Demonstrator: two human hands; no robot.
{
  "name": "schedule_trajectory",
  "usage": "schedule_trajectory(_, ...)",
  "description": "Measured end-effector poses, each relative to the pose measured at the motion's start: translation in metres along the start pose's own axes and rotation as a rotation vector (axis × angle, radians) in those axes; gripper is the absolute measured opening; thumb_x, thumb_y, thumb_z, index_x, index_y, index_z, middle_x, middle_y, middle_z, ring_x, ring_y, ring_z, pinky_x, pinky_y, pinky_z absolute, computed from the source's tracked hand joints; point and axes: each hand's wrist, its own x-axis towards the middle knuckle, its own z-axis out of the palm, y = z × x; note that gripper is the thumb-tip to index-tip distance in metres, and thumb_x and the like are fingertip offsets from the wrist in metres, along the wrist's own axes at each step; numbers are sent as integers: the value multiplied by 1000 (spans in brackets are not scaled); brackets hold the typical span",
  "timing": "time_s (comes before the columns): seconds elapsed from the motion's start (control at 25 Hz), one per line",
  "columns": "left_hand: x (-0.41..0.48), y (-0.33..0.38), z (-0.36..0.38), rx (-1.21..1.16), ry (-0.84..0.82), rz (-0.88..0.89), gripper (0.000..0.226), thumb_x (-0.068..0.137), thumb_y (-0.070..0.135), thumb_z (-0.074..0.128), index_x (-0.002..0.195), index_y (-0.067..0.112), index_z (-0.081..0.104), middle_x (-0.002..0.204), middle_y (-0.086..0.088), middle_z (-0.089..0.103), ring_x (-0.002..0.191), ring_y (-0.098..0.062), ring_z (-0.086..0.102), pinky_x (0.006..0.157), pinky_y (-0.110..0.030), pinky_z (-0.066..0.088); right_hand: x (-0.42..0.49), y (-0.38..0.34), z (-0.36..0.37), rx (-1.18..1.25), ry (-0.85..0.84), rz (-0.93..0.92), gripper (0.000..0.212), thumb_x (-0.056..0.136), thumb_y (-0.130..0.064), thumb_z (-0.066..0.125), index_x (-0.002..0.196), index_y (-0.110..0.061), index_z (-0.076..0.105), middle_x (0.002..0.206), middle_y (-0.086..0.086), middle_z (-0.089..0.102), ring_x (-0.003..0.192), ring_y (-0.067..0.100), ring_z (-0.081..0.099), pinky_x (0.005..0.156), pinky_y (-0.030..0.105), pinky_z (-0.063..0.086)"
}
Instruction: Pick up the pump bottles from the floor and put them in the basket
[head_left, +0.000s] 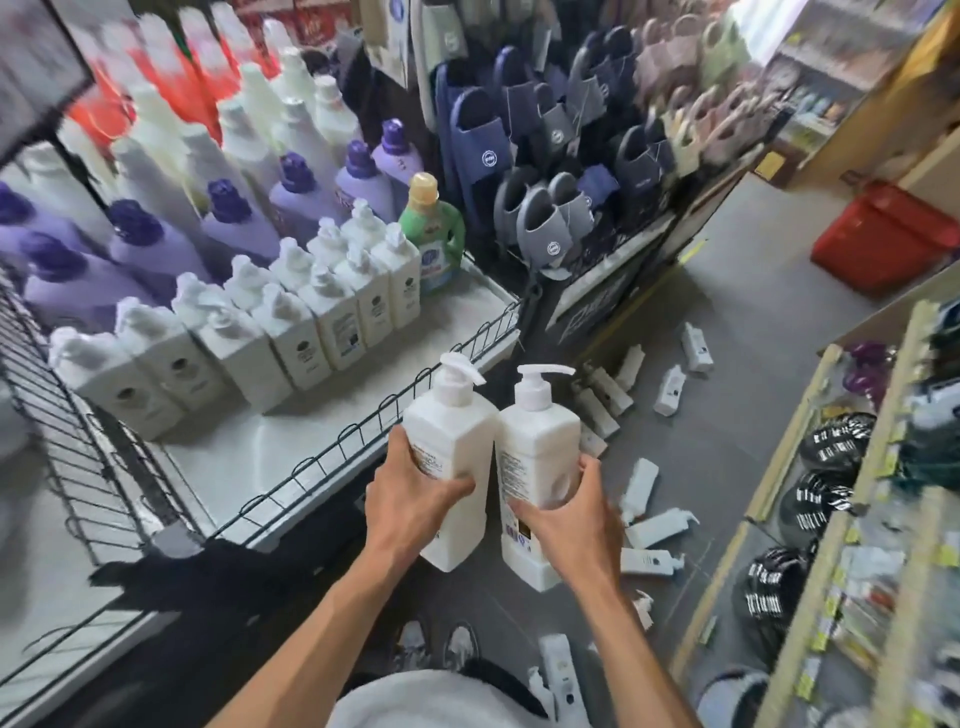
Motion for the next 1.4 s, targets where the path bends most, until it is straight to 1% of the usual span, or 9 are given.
schedule_trajectory(0.16,-16,-11,-25,-36,146,-88,68,52,50,75,107,32,41,94,13,65,88,-15,64,80,-47,56,4,-2,6,96,-73,-17,82,60,-39,93,121,-43,38,106,-16,63,96,16,65,83,42,56)
schedule_trajectory(0.32,-39,-23,-48,-74,349,-175,65,53,49,76,105,33,40,93,15,65,88,-14,64,79,-47,56,22,-18,17,108,-193,-141,86,59,-36,94,125,-39,39,107,-16,64,100,18,66,86,48,56)
schedule_trajectory(0.52,-70,-27,-60,-120,569,-274,70,60,36,87,113,32,42,97,15,63,94,-17,63,84,-47,55,37,-56,34,106,-346,-264,83,62,-36,92,126,-40,39,105,-16,62,99,19,64,81,38,51)
schedule_trajectory(0.64,-101,-36,-74,-172,779,-378,71,58,36,87,113,34,43,97,15,65,94,-19,63,85,-46,55,21,-93,56,79,-508,-404,80,63,-37,92,124,-37,41,105,-13,62,99,21,63,86,38,49)
schedule_trajectory(0.72,-122,-44,-83,-196,871,-422,72,56,38,88,114,33,44,97,14,65,94,-20,64,86,-46,54,3,-112,73,60,-592,-498,77,64,-37,92,122,-36,40,105,-13,58,97,20,58,83,35,44)
schedule_trajectory(0.96,-197,-88,-126,-262,1142,-535,72,55,35,90,111,28,45,96,10,65,93,-24,63,86,-48,54,-92,-144,123,-33,-774,-737,82,64,-43,89,128,-32,40,107,-12,58,97,19,58,82,38,47)
schedule_trajectory(1.24,-313,-169,-183,-364,1388,-638,75,52,36,88,112,24,45,100,7,65,97,-27,64,89,-50,51,-240,-151,191,-125,-943,-938,80,60,-49,88,120,-34,38,101,-17,61,95,19,65,83,47,55)
schedule_trajectory(1.32,-347,-192,-196,-388,1445,-670,74,56,31,89,115,21,45,101,6,64,97,-27,62,89,-49,51,-285,-150,210,-148,-1014,-974,81,60,-47,87,123,-35,38,100,-17,61,95,19,65,85,45,54)
schedule_trajectory(1.4,-378,-213,-208,-407,1499,-713,72,60,26,89,117,20,45,102,5,63,96,-26,61,84,-42,51,-327,-150,226,-167,-1093,-1000,80,64,-41,88,125,-35,38,98,-20,60,96,18,64,83,40,52)
